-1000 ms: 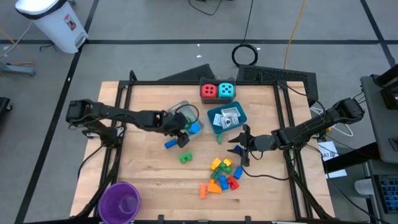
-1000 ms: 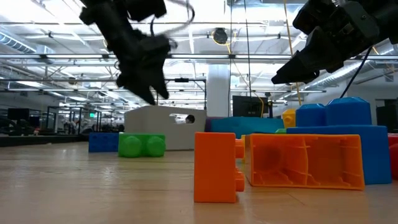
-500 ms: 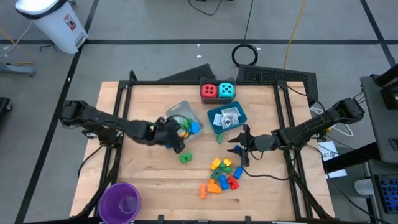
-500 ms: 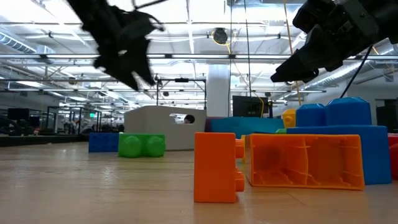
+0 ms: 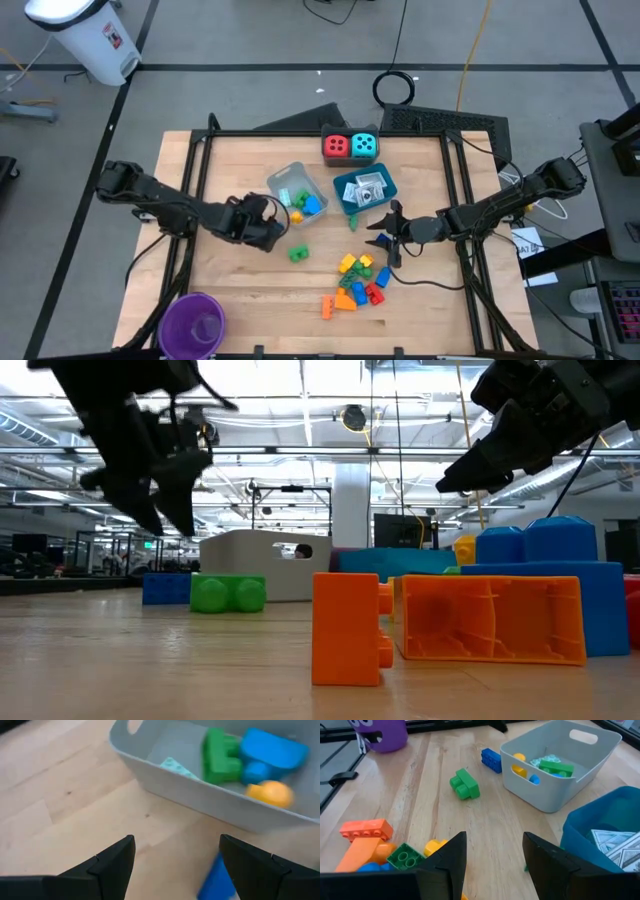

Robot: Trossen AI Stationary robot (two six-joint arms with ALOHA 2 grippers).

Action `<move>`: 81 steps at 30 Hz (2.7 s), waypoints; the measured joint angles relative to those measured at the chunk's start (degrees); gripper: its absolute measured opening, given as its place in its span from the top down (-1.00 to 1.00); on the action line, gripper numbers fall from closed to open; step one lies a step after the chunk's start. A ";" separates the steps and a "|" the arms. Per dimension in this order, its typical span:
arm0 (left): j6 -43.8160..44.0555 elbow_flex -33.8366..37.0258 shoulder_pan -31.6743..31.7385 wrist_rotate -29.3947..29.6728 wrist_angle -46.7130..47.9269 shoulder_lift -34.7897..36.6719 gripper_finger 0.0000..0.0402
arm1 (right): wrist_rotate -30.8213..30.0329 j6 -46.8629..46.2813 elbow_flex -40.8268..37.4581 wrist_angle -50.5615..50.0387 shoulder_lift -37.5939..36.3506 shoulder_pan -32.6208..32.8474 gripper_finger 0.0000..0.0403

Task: Pick & Place Toys
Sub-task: Adjust the gray bin on the table, then put the blue game piece into the gray bin

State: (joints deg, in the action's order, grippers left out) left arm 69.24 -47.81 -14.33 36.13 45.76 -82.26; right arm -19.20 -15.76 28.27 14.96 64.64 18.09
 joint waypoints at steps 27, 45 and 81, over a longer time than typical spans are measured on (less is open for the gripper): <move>-20.39 8.18 10.66 -1.30 -35.92 -2.26 -0.48 | -0.09 1.45 0.00 0.63 0.00 -0.02 0.17; -15.44 8.20 -3.34 -16.68 -21.45 7.50 -0.48 | -0.11 -0.03 0.00 -1.10 0.00 0.00 0.17; -28.08 6.84 -0.61 -7.15 -26.41 -1.83 -0.47 | -0.13 0.40 0.00 0.11 0.00 0.00 0.17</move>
State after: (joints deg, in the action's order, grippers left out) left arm 41.15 -40.98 -14.95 28.98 19.35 -84.08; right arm -19.33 -15.36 28.27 15.08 64.64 18.09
